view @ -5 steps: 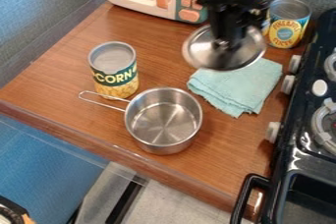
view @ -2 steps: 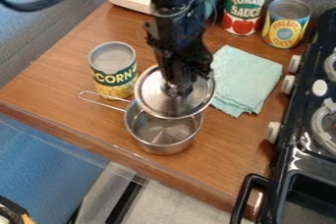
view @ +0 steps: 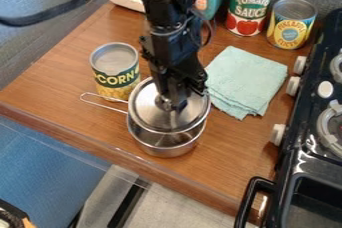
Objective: Put the silver lid on the silver pot
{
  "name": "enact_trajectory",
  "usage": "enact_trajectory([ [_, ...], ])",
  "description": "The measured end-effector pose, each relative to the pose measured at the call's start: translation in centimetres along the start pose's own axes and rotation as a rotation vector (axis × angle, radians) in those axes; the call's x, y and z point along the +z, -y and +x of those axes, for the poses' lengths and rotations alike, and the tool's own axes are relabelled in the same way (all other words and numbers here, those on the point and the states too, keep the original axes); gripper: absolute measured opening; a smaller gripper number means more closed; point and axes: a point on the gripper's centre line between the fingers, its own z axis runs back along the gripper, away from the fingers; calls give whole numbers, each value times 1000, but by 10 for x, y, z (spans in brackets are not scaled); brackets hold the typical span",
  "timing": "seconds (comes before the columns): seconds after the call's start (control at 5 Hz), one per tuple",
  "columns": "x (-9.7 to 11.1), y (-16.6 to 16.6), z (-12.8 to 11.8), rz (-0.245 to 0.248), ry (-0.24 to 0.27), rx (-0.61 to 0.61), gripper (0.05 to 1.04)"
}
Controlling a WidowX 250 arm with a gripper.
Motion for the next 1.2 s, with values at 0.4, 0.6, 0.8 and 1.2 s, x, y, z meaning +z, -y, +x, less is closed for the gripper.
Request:
enact_trajectory([
  [0.4, -6, 0, -5, 5, -10, 5, 286],
  [0.6, -9, 1, -7, -1, -30, 16, 286],
  [0.8, -12, 0, -10, 0, -45, 23, 286],
  [1.2, -14, 0, -12, 2, -61, 47, 329],
])
